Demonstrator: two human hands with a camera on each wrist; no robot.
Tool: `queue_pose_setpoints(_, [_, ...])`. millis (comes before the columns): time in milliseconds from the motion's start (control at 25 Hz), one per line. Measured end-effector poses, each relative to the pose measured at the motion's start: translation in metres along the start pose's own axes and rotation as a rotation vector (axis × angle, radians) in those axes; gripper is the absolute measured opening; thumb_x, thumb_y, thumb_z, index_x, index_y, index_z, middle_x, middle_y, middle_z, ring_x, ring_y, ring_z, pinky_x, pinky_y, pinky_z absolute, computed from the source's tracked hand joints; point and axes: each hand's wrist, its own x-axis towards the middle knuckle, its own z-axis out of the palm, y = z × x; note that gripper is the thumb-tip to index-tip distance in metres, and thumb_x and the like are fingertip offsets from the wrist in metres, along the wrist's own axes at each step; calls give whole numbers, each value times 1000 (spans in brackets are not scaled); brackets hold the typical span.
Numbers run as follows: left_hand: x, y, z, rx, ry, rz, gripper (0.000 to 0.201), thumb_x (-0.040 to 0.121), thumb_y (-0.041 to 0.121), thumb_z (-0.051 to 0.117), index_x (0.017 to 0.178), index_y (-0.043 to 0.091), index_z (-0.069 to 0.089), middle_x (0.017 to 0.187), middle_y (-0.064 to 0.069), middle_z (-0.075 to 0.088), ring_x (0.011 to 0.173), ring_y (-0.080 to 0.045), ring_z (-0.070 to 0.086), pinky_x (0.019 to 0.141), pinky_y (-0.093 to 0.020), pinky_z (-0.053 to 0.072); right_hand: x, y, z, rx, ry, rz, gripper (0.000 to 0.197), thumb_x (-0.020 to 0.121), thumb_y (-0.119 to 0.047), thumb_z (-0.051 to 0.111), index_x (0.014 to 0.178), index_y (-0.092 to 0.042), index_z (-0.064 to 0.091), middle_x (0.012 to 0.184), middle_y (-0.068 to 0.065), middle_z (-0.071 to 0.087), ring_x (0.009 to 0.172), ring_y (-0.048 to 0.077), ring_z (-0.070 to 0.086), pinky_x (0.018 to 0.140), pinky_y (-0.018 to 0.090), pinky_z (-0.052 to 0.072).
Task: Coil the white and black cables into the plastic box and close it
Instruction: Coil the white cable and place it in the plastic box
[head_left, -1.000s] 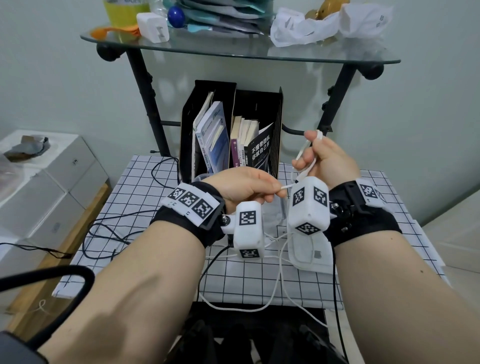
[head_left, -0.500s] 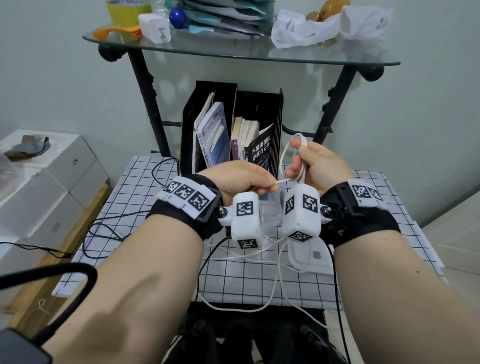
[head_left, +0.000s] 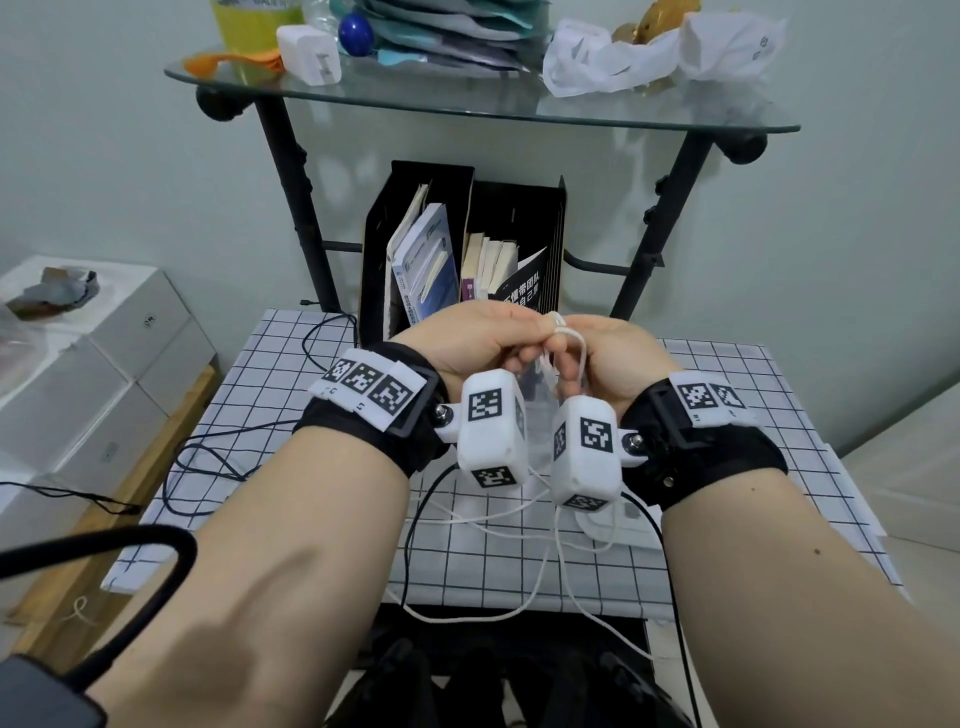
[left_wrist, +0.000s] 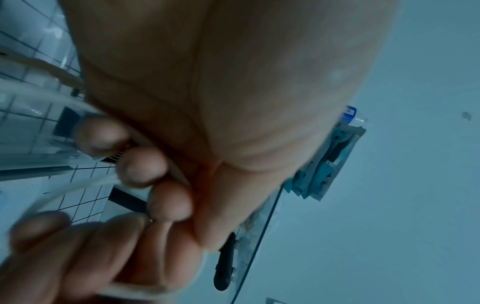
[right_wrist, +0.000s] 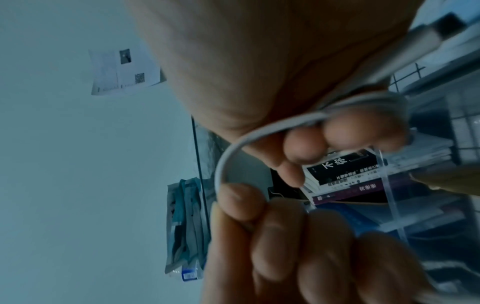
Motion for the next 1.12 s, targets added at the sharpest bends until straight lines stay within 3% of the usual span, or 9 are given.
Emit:
queue_pose_setpoints(120, [6, -2, -2, -53, 144, 34, 26, 97, 19, 50, 76, 11, 64, 53, 7, 47, 49, -5, 34, 45, -16, 28, -3, -3, 3, 4, -56, 32, 26, 92, -23, 54, 80, -3, 66, 42, 1, 33, 34, 11, 19, 48, 28, 8])
queue_pose_setpoints(200, [10, -6, -4, -91, 201, 59, 25, 96, 19, 51, 77, 10, 65, 58, 4, 46, 49, -5, 33, 46, -17, 26, -3, -7, 4, -5, -94, 50, 44, 97, -40, 44, 75, -6, 60, 39, -3, 27, 31, 9, 15, 46, 23, 5])
queue_pose_setpoints(320, [13, -8, -9, -188, 271, 99, 13, 92, 15, 59, 83, 7, 63, 65, -3, 47, 50, -7, 34, 43, -17, 28, -4, -9, 7, -3, -139, 32, 37, 100, -35, 44, 72, -11, 52, 38, -6, 25, 30, 6, 15, 47, 23, 3])
queue_pose_setpoints(400, [12, -7, -11, -253, 278, 95, 8, 92, 13, 59, 91, 6, 63, 63, -3, 52, 49, -7, 36, 41, -16, 29, -4, -9, 7, 58, -165, 23, 35, 100, -31, 43, 71, -12, 50, 39, -6, 25, 30, 6, 16, 47, 24, 3])
queue_pose_setpoints(520, [10, -7, -10, -254, 212, 53, 23, 96, 21, 52, 106, 4, 64, 65, -1, 60, 48, -7, 36, 38, -15, 31, 1, -11, 4, 178, -203, 12, 36, 101, -32, 39, 70, -14, 48, 38, -6, 26, 28, 6, 18, 45, 24, 4])
queue_pose_setpoints(680, [13, -9, -4, -269, 221, 34, 26, 98, 29, 47, 89, 11, 63, 62, 0, 53, 43, -8, 28, 42, -20, 23, 6, -14, 1, 287, -229, -20, 37, 101, -31, 37, 70, -13, 47, 40, -5, 30, 28, 8, 23, 39, 19, 17])
queue_pose_setpoints(840, [15, -8, -8, -244, 255, 34, 23, 98, 30, 48, 87, 13, 60, 55, 4, 39, 43, -7, 23, 37, -17, 22, 2, -14, 3, 277, -220, 31, 36, 99, -27, 42, 74, -7, 58, 54, 3, 52, 41, 14, 47, 51, 26, 41])
queue_pose_setpoints(960, [13, -11, -7, -261, 228, 8, 22, 98, 31, 48, 90, 15, 62, 58, 5, 37, 47, -8, 19, 41, -18, 18, 1, -17, 4, 292, -308, 77, 36, 100, -26, 34, 83, -5, 59, 45, 0, 40, 32, 11, 33, 38, 20, 33])
queue_pose_setpoints(1120, [17, -12, -4, -326, 207, 26, 26, 98, 28, 46, 91, 11, 65, 59, 2, 43, 43, -7, 23, 40, -17, 23, 3, -16, 7, 276, -230, 40, 42, 102, -32, 36, 74, -9, 56, 38, -4, 28, 27, 8, 23, 32, 17, 27])
